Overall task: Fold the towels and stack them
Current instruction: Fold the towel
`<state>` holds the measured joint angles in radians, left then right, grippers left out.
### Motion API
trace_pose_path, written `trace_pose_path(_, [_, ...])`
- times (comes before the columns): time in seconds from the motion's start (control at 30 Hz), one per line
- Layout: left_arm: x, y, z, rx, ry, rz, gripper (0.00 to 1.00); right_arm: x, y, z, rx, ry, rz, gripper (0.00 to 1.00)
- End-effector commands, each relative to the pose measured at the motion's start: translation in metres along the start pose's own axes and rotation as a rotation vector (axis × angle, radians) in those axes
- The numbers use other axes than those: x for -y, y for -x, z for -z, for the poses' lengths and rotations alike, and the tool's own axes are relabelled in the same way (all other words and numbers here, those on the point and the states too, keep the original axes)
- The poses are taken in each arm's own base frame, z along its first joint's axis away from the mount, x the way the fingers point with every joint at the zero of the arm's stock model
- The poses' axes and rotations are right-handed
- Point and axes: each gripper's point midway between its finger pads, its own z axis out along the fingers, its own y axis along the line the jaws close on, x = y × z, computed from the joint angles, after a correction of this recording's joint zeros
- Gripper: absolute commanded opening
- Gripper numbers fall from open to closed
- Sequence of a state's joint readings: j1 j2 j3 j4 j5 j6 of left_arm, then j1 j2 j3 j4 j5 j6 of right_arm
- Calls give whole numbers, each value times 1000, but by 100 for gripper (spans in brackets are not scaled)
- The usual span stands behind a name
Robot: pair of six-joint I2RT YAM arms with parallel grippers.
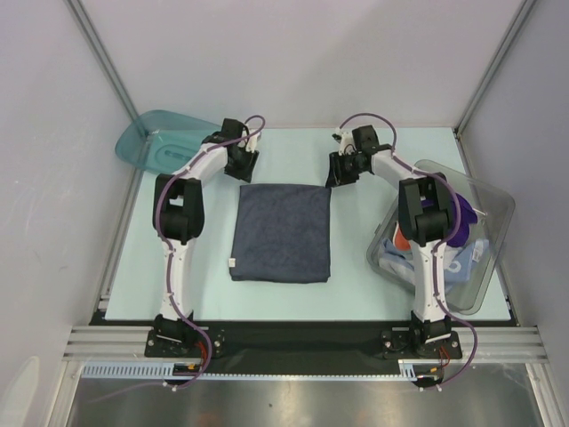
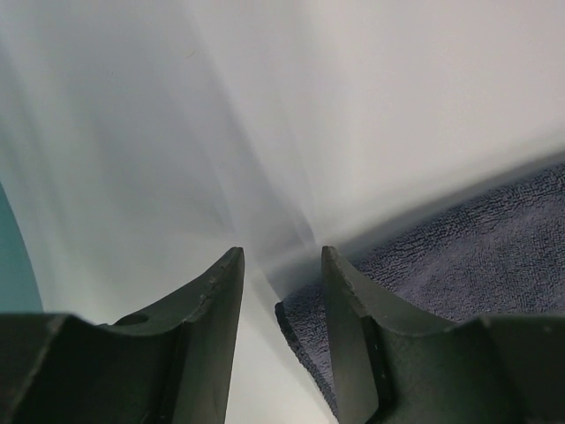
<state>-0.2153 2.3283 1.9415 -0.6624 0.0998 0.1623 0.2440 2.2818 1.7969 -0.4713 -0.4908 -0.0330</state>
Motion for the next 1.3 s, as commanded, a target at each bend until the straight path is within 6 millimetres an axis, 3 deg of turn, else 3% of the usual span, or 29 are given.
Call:
trace_pose_path(0.0, [-4, 26, 21, 73, -4, -32, 46, -1, 3, -3, -12, 7, 26, 37])
trace_pose_path(0.13, [-7, 26, 21, 70, 4, -38, 47, 7, 1, -9, -30, -26, 37, 32])
trace_pose_path(0.17, [-7, 27, 22, 74, 5, -43, 47, 8, 1, -9, -31, -29, 39, 21])
trace_pose_path(0.27, [-10, 31, 23, 84, 2, -59, 49, 14, 5, -8, -19, -51, 57, 0])
trace_pose_path(0.43, [-14, 35, 28, 96, -18, -75, 50, 17, 8, -8, -20, -57, 89, 0])
trace_pose_path(0.57, [-4, 34, 30, 104, -105, -100, 50, 17, 8, -11, -26, -55, 89, 0])
trace_pose_path(1.0, [6, -7, 9, -37, -150, -68, 47, 15, 7, -12, -24, -43, 76, 0])
trace_pose_path(1.13, [1, -9, 2, -56, -99, -71, 36, 13, 9, -10, -17, -41, 78, 0])
trace_pose_path(1.23, [-3, -3, -1, -45, -77, -54, 10, 13, 10, -9, -13, -45, 83, 0])
trace_pose_path(1.27, [-2, -1, -1, -40, -78, -51, 6, 14, 10, -9, -11, -48, 86, 0])
